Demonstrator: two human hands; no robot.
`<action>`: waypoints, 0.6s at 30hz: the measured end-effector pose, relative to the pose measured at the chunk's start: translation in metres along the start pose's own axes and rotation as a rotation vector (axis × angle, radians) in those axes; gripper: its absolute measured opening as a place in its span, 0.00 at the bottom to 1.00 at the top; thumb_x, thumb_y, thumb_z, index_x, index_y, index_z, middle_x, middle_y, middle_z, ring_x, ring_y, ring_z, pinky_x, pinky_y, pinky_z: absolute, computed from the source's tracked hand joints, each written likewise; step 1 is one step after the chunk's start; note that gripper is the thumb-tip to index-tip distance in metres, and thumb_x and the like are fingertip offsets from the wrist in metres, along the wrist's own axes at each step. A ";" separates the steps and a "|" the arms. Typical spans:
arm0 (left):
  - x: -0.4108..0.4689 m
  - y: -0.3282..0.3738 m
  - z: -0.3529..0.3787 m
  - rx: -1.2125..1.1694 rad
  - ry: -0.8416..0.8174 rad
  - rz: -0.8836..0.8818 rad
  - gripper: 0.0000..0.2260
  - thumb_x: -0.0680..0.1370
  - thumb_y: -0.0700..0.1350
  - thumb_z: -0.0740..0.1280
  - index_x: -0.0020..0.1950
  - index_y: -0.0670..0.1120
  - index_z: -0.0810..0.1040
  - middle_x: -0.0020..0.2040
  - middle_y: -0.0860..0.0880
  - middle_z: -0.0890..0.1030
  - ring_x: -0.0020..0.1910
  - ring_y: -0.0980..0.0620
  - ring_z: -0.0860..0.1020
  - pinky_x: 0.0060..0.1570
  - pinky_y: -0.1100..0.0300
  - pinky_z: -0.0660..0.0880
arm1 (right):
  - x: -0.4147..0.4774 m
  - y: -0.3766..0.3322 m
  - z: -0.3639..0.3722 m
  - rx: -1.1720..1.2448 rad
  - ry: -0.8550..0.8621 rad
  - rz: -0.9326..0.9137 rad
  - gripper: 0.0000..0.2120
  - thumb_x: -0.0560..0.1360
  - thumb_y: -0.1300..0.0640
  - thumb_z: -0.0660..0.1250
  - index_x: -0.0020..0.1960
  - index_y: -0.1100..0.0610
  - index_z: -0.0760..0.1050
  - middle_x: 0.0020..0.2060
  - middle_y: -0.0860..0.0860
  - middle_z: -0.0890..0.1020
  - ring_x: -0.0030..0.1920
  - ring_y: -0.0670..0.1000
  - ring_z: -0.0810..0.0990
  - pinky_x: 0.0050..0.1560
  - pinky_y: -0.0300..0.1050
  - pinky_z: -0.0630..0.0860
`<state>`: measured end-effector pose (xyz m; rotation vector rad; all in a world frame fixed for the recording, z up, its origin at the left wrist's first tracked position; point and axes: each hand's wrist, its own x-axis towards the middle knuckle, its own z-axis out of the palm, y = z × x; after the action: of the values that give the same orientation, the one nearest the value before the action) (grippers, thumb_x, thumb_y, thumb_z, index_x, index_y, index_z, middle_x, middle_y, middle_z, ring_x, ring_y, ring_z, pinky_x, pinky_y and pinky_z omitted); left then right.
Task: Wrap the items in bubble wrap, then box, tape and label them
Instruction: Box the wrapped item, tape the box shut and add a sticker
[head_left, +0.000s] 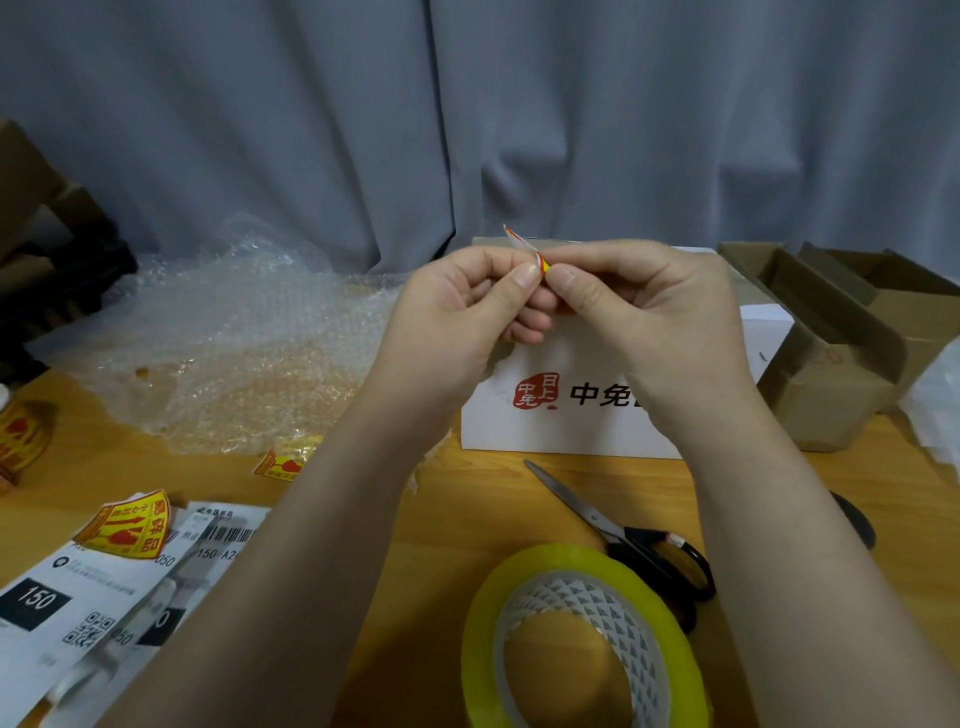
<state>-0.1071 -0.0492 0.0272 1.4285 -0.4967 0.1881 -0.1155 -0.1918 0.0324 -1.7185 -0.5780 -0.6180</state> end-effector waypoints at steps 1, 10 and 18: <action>0.000 0.000 0.000 0.006 0.001 0.002 0.07 0.79 0.37 0.62 0.45 0.41 0.78 0.35 0.50 0.81 0.34 0.56 0.77 0.38 0.65 0.75 | 0.000 0.000 0.000 0.012 -0.002 0.002 0.10 0.75 0.65 0.68 0.54 0.56 0.81 0.45 0.48 0.85 0.49 0.46 0.84 0.51 0.39 0.78; 0.000 0.001 0.001 0.022 0.012 0.020 0.07 0.79 0.36 0.62 0.44 0.41 0.79 0.35 0.49 0.80 0.34 0.56 0.77 0.38 0.65 0.75 | 0.000 0.000 0.000 0.064 -0.001 0.017 0.09 0.75 0.66 0.67 0.52 0.56 0.81 0.44 0.49 0.85 0.47 0.47 0.84 0.48 0.39 0.78; -0.001 0.004 0.001 0.013 0.052 0.015 0.06 0.78 0.34 0.64 0.43 0.41 0.78 0.32 0.51 0.80 0.32 0.56 0.77 0.37 0.65 0.76 | -0.001 0.001 0.003 0.114 -0.003 0.049 0.08 0.75 0.66 0.67 0.49 0.55 0.81 0.41 0.49 0.84 0.44 0.45 0.83 0.46 0.37 0.77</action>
<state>-0.1095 -0.0496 0.0301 1.4292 -0.4642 0.2401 -0.1155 -0.1890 0.0308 -1.6214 -0.5612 -0.5382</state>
